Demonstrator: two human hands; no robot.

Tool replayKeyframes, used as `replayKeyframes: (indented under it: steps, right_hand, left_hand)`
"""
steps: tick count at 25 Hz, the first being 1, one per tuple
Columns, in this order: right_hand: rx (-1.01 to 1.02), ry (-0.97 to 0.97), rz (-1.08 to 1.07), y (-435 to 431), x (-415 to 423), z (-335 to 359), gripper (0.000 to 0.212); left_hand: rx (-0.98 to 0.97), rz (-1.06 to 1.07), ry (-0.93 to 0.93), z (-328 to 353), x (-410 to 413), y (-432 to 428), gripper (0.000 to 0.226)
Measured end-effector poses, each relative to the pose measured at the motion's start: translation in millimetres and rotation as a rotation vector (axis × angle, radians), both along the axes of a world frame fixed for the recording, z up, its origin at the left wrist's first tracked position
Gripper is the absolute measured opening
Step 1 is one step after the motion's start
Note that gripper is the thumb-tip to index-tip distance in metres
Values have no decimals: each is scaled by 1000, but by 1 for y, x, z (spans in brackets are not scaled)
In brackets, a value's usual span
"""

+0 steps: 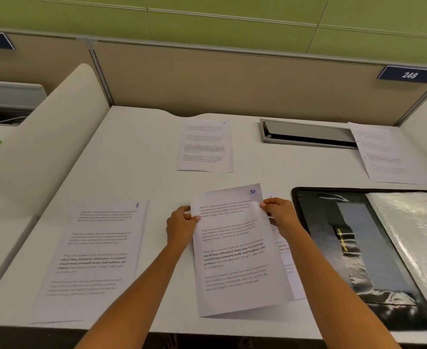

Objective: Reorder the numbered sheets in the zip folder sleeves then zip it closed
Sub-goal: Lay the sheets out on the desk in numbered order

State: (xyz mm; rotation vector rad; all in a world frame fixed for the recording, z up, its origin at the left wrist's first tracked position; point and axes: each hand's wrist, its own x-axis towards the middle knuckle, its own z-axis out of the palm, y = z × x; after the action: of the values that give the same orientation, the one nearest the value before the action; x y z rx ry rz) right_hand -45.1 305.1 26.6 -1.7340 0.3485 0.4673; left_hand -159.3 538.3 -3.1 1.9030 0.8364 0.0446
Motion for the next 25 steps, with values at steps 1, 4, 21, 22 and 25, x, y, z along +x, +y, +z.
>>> replayKeyframes:
  steps: [1, 4, 21, 22, 25]
  right_hand:
    - [-22, 1, -6, 10, -5, -6, 7]
    - [-154, -48, 16, 35, -20, -21, 6]
    - [-527, -181, -108, -45, 16, 4, 19]
    - [-541, -169, -86, -49, 19, 2, 22]
    - [-581, -129, -14, -57, 23, -6, 21]
  left_hand:
    - [5, 17, 7, -2, -6, 9, 35]
    - [30, 60, 34, -10, -22, 33, 22]
    - [-182, -48, 25, -1, 50, -45, 23]
    - [-173, -48, 24, -2, 55, -50, 21]
    - [-82, -55, 29, -1, 64, -60, 14]
